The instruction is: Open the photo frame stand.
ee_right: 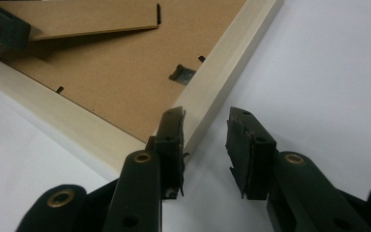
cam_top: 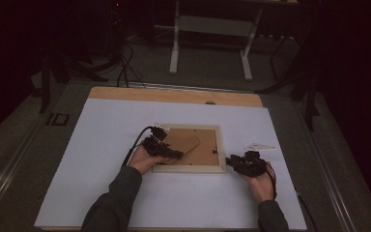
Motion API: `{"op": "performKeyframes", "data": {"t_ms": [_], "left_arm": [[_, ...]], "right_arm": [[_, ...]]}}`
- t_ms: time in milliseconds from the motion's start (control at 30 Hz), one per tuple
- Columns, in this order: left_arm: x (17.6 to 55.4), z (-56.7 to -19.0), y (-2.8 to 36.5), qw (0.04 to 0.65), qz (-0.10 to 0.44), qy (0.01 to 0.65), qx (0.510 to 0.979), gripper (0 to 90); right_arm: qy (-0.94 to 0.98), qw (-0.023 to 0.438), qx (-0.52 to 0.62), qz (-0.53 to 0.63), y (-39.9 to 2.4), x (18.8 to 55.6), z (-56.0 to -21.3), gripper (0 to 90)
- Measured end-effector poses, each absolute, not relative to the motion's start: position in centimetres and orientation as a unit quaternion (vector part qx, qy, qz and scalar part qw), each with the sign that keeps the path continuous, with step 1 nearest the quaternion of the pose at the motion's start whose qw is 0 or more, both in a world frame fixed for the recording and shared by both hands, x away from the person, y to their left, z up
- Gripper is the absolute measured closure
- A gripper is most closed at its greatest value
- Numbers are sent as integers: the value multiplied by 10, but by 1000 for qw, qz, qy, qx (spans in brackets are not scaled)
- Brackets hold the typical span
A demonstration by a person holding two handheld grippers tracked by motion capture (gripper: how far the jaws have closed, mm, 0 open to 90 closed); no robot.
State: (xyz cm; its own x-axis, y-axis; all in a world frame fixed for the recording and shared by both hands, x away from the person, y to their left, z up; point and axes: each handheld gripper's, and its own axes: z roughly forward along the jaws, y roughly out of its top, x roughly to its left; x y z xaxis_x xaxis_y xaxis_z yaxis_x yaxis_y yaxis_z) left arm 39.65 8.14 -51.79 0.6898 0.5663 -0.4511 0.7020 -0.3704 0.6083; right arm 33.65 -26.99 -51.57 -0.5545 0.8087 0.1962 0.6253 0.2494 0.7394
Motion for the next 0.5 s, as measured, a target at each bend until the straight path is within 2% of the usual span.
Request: {"op": "performKeyframes", "data": {"t_ms": [500], "left_arm": [[394, -515, 78, 391, -59, 377, 838, 424]], "right_arm": [[783, 114, 457, 406, -269, 337, -514, 661]]}}
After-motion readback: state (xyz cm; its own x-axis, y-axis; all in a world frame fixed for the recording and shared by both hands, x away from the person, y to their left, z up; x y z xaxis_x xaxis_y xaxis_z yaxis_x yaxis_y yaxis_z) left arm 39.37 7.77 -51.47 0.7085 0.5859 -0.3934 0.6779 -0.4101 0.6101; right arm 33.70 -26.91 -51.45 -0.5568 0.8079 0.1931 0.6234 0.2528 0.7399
